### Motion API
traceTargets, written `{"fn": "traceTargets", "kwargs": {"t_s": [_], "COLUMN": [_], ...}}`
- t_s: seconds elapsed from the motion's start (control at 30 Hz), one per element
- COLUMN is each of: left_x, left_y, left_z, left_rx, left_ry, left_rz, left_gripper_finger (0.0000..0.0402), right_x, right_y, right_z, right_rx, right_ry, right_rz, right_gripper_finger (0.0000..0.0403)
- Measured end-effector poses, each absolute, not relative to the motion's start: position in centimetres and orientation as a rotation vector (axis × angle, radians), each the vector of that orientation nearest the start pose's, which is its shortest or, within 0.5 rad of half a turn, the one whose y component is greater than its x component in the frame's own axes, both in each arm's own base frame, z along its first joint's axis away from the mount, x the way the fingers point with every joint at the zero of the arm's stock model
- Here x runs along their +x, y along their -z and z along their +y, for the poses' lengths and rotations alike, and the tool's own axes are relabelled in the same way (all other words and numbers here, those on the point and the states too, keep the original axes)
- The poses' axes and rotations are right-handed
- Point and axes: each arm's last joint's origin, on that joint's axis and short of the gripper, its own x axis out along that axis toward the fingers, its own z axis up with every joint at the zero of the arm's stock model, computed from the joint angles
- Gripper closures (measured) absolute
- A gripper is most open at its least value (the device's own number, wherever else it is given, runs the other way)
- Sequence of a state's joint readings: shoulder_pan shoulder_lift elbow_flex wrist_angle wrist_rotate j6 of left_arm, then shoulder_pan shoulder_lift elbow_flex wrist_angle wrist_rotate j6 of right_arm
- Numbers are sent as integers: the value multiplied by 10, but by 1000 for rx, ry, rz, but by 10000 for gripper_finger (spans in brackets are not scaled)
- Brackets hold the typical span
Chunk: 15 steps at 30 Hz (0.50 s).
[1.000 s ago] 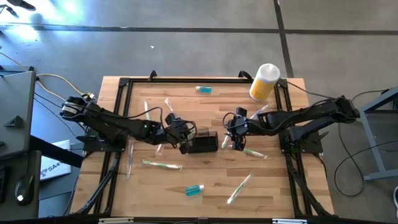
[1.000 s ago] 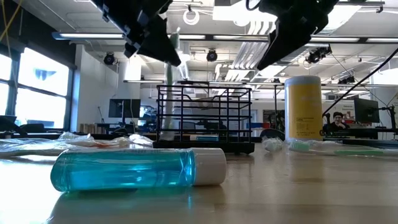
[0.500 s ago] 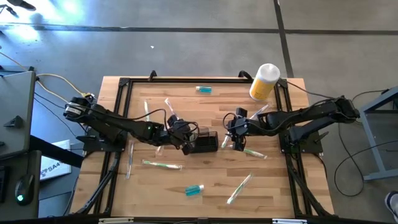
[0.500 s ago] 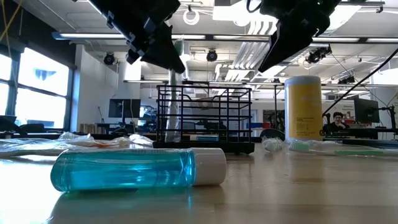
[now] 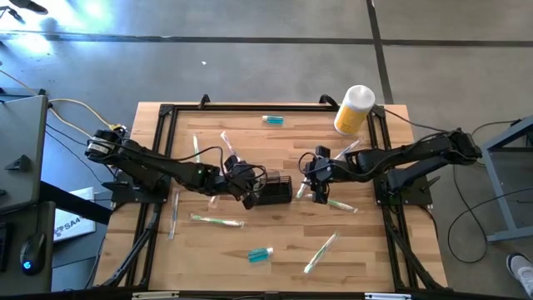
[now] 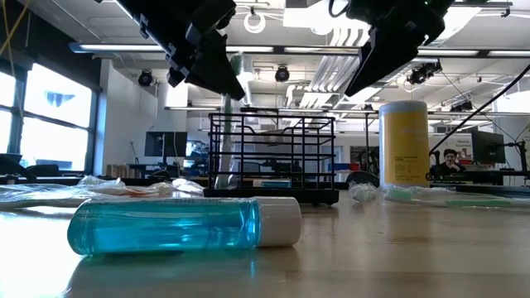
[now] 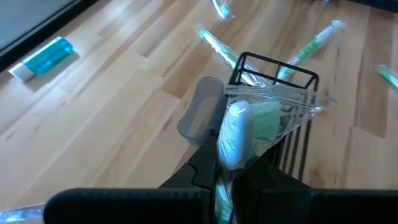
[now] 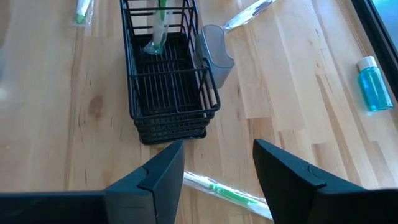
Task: Pick & Place toothbrushing station
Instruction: Put the green toothbrush into the black mesh organizer
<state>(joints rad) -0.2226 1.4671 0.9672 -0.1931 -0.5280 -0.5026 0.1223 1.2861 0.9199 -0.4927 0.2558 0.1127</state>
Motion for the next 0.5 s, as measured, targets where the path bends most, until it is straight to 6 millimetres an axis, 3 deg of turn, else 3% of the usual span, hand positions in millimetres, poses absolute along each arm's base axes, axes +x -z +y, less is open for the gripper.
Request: {"fn": "traceTargets", "kwargs": {"t_s": [0.33,0.5], "left_x": [302,302], "left_y": [-241,-241], "left_z": [-53,-53], "left_rx": [-213,-212], "left_ry": [-463,-463], "left_rz": [564,568], "left_gripper_finger": [375,331], "right_x": [257,257], "right_y": [-252,-252], "right_z": [24,24], "right_rx": [-57,-57], "right_ry": [172,171], "right_rz": [840,840], "right_gripper_finger": [219,219]}}
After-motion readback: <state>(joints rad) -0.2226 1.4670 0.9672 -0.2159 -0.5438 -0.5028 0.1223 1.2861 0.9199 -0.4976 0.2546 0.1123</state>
